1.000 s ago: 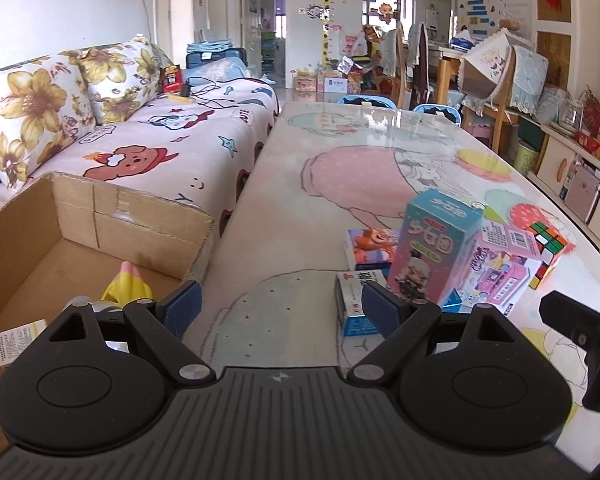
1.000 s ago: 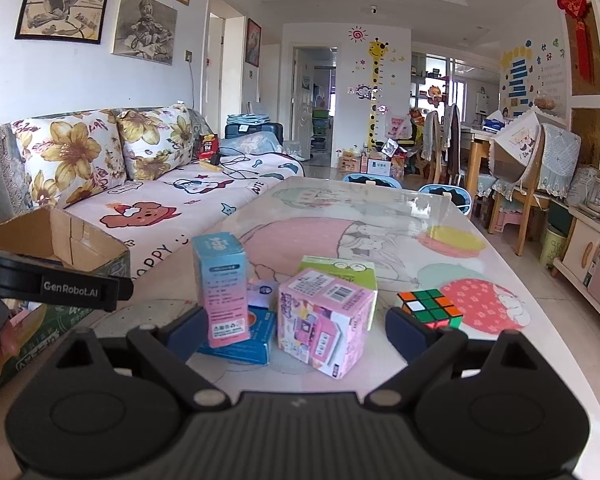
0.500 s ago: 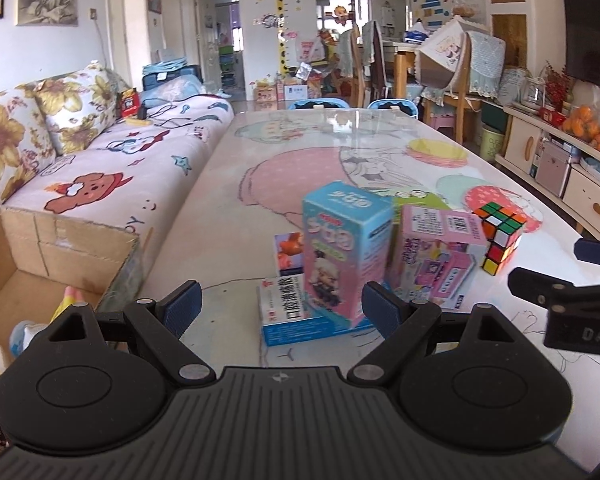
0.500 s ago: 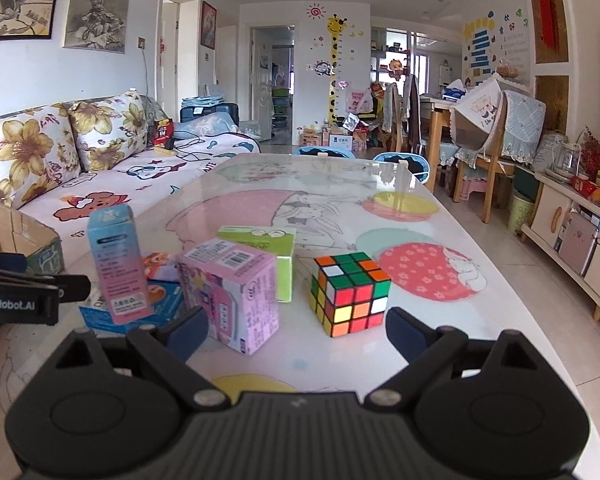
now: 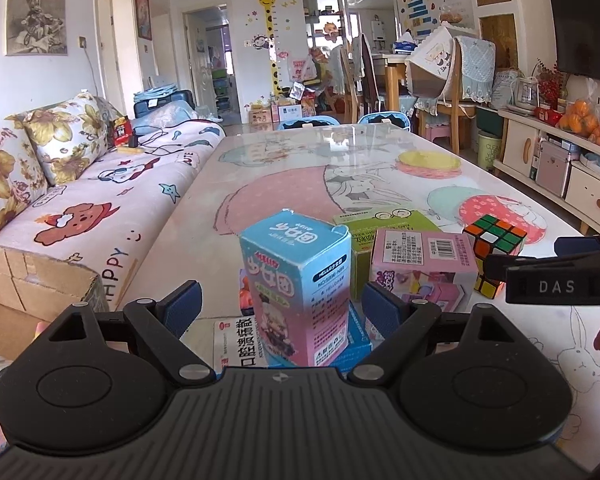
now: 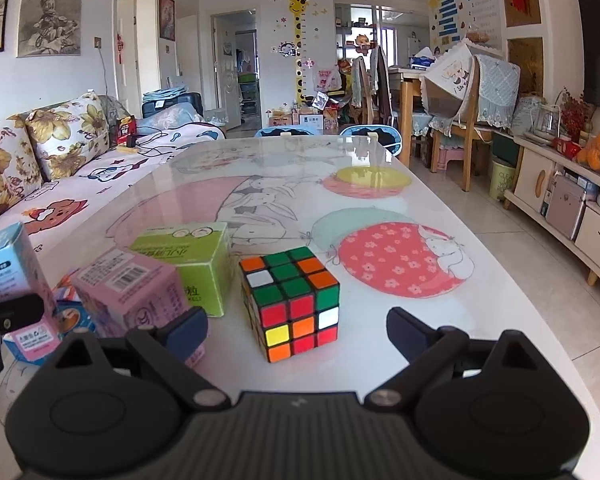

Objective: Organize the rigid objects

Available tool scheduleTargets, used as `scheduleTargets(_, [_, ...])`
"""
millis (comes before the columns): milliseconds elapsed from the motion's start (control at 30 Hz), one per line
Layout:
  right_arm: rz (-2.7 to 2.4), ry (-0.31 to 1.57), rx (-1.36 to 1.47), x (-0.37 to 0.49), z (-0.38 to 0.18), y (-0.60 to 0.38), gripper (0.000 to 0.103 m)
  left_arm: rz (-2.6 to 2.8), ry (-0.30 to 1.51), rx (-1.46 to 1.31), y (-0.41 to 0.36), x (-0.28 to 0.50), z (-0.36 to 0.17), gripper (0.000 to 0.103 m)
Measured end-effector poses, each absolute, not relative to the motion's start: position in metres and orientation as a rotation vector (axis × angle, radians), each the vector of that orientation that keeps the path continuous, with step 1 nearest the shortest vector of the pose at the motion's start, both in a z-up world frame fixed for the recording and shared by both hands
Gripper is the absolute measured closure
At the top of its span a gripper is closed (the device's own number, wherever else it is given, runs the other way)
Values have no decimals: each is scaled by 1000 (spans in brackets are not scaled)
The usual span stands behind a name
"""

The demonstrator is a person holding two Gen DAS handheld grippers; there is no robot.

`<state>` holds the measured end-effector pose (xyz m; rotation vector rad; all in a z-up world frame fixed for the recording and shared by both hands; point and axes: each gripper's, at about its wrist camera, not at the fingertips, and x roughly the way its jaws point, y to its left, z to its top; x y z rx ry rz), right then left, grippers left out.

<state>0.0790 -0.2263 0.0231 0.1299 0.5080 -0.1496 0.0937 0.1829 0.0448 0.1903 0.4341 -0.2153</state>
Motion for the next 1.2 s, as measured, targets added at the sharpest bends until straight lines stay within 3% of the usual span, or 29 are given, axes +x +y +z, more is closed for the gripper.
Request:
scheduleTargets(267, [-126,526,113,99,19,-228,8,-200,450,187,183,100,43,0])
scheduleTargets(500, [-104,536,118,108,19,-232,16,-206,454,164,181,102,46,0])
scheduleTargets(700, [-83,560,119,113,16,-231,31,-219,469,153,176,105,44,13])
scheduleTargets(767, [-74,565,120,113,15,-231,39,-230,480,136,176,105,44,23])
scheduleTargets(800, [-70,567,122,114,14,-231,42,-233,485,130,175,105,44,35])
scheduleTargets(900, [-59,568,136,112,14,-232,47,-229,483,123,174,101,43,37])
scheduleTargets(1200, [-47,548,152,104,14,-226,48,-199,473,84,181,93,44,37])
